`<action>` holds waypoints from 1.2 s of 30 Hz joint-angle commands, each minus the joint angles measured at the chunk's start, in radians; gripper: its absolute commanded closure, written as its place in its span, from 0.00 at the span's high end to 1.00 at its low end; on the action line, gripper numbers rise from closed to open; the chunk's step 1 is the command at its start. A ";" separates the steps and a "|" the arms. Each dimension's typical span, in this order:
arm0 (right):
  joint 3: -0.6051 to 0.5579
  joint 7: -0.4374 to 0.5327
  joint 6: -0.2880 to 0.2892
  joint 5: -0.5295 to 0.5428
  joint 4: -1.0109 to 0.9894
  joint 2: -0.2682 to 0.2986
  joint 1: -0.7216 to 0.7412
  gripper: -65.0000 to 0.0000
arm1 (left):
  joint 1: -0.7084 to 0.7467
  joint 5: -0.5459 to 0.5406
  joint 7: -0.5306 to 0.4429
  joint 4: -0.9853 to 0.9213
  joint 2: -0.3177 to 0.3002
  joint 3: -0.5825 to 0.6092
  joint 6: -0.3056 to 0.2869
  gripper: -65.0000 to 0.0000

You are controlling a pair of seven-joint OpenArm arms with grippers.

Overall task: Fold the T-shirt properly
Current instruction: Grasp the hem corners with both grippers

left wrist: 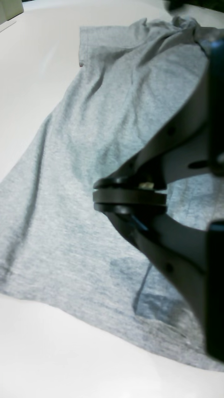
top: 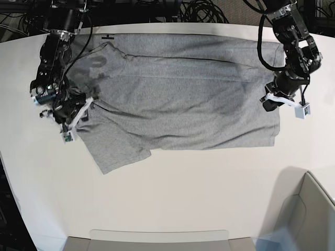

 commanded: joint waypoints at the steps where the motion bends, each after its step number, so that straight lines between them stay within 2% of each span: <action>1: 0.003 0.025 -0.001 0.006 0.000 0.019 0.072 0.28 | -0.011 -0.014 -0.017 0.016 -0.014 -0.002 -0.004 0.00; 5: -0.004 0.108 -0.001 -0.002 -0.201 0.026 0.253 0.29 | -0.009 -0.014 -0.012 0.016 -0.014 -0.002 -0.004 0.00; 8: -0.078 0.178 -0.005 -0.002 -0.508 0.082 0.402 0.29 | -0.011 -0.015 -0.010 0.018 -0.012 -0.002 -0.004 0.00; 11: -0.184 0.329 -0.006 0.000 -0.798 0.115 0.508 0.29 | -0.012 -0.015 -0.010 0.018 -0.012 -0.002 -0.004 0.00; 13: -0.216 0.421 -0.011 0.003 -0.928 0.116 0.548 0.29 | -0.012 -0.015 -0.010 0.016 -0.014 -0.002 -0.004 0.00; 17: -0.222 0.533 -0.106 0.001 -1.052 0.104 0.571 0.29 | -0.012 -0.017 -0.010 0.015 -0.016 -0.002 -0.004 0.00; 20: -0.227 0.600 -0.135 0.000 -1.141 0.099 0.560 0.29 | -0.012 -0.017 -0.010 0.015 -0.014 -0.002 -0.004 0.00; 31: -0.244 0.590 -0.130 -0.002 -1.175 0.059 0.514 0.28 | -0.034 -0.017 -0.010 0.013 -0.017 -0.002 -0.004 0.00; 36: -0.336 0.508 0.005 0.003 -1.169 0.047 0.520 0.28 | -0.061 -0.014 -0.020 -0.037 -0.020 -0.003 0.001 0.00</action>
